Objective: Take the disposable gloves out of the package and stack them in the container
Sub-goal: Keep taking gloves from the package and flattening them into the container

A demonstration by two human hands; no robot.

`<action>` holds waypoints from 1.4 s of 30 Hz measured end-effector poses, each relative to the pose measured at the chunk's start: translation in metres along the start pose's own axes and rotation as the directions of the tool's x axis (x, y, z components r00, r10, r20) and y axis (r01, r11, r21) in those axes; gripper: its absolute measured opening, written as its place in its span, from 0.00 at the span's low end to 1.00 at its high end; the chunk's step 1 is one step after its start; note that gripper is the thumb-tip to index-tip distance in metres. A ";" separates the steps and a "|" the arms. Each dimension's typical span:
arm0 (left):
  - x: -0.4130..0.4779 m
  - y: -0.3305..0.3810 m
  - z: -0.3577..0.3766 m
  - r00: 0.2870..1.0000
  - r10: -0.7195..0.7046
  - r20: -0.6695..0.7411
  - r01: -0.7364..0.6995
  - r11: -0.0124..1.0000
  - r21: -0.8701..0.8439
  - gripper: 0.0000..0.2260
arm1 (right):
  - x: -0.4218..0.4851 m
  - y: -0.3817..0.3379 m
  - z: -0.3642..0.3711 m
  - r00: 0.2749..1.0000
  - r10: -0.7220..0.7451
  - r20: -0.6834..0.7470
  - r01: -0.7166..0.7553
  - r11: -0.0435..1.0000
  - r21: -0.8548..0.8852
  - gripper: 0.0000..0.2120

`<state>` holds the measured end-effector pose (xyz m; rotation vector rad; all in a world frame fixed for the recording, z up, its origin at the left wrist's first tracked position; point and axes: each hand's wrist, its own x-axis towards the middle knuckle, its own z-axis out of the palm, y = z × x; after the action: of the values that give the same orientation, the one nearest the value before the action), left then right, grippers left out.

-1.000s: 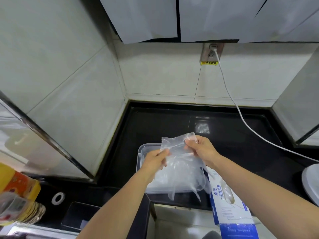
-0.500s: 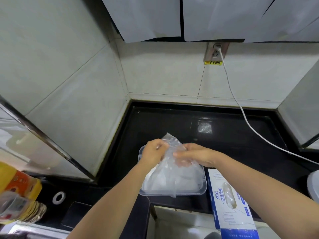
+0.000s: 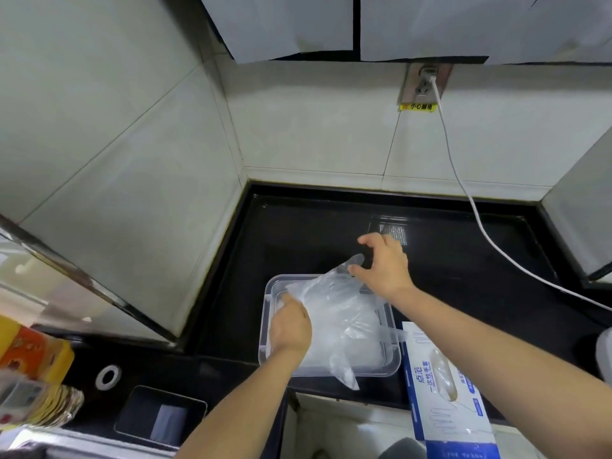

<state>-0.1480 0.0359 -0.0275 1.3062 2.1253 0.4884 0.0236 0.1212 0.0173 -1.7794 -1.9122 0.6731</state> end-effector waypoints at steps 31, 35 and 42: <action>0.031 -0.036 0.036 0.869 -0.091 0.486 -0.193 0.843 0.502 0.49 | -0.041 0.020 0.093 0.669 0.155 0.727 0.208 0.900 -0.383 0.38; 0.028 -0.030 0.030 0.862 -0.094 0.498 -0.226 0.807 0.545 0.45 | -0.041 0.019 0.080 0.663 0.091 0.743 0.227 0.922 -0.314 0.32; 0.013 0.013 0.012 0.944 0.302 0.130 -0.328 0.831 0.449 0.13 | -0.034 0.025 0.041 0.928 -0.181 0.324 0.170 0.983 0.063 0.07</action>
<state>-0.1359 0.0537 -0.0328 1.9373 2.0594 0.0560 0.0201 0.0866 -0.0304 -1.5244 -2.2299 0.9808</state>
